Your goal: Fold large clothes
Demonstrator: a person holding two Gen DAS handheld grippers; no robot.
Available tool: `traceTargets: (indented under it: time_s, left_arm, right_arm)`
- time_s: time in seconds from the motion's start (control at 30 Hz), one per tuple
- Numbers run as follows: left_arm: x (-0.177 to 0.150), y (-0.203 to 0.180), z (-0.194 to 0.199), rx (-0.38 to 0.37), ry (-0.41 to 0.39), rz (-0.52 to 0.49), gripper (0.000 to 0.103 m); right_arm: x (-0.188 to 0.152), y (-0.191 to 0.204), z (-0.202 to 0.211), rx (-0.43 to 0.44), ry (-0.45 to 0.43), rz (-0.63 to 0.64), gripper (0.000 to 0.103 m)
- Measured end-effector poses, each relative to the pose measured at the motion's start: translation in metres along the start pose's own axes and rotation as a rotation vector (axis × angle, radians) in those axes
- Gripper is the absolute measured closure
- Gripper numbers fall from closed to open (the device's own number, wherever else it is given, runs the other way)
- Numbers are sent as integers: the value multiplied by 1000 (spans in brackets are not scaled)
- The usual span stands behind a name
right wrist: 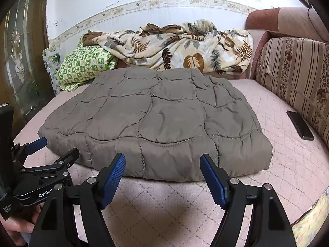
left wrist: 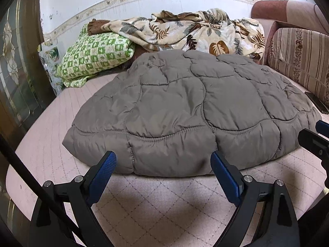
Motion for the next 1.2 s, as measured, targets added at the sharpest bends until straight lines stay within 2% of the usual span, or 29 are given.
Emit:
traceTargets:
  time_s: [0.13, 0.23, 0.33, 0.4, 0.47, 0.57, 0.63, 0.8, 0.87, 0.97, 1.1, 1.2]
  left_arm:
    - [1, 4, 1, -9, 5, 16, 10]
    - [3, 8, 17, -7, -25, 21, 10]
    - [-2, 15, 52, -20, -64, 41, 10]
    - [-7, 21, 80, -39, -80, 62, 8]
    - [-10, 27, 104, -39, -101, 80, 6]
    - [-14, 33, 144, -38, -159, 80, 3]
    - [-11, 37, 161, -51, -164, 88, 3]
    - [1, 51, 197, -3, -167, 100, 3]
    - [-1, 54, 204, 42, -169, 133, 3]
    - [-7, 57, 202, 93, -149, 172, 3]
    - [-17, 55, 190, 114, -144, 167, 3]
    - [-20, 53, 180, 83, -99, 159, 3]
  right_arm:
    - [1, 1, -1, 2, 3, -5, 24]
    - [-1, 4, 11, -7, -14, 2, 24]
    - [-11, 6, 41, 15, -41, -20, 23]
    - [-18, 8, 66, 33, -62, -28, 14]
    - [-23, 12, 92, 49, -80, -29, 13]
    - [-20, 22, 127, 81, -121, -9, 11]
    - [-13, 24, 145, 77, -150, -15, 10]
    - [4, 27, 185, 69, -250, -34, 0]
    - [4, 31, 191, 49, -284, -20, 0]
    - [-2, 33, 180, 46, -240, -26, 0]
    - [-10, 33, 162, 37, -164, -31, 0]
    - [-14, 36, 154, 30, -125, -19, 0]
Point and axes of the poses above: each gripper's, at about its wrist camera, not at the fingertips, and z roughly against the way its jaws point, y to its left, x to its top, the point moved 4 cm from there along -z, roughly the way its jaws point, and after that the axes turned 5 degrees about y, right-handed, at the moved point
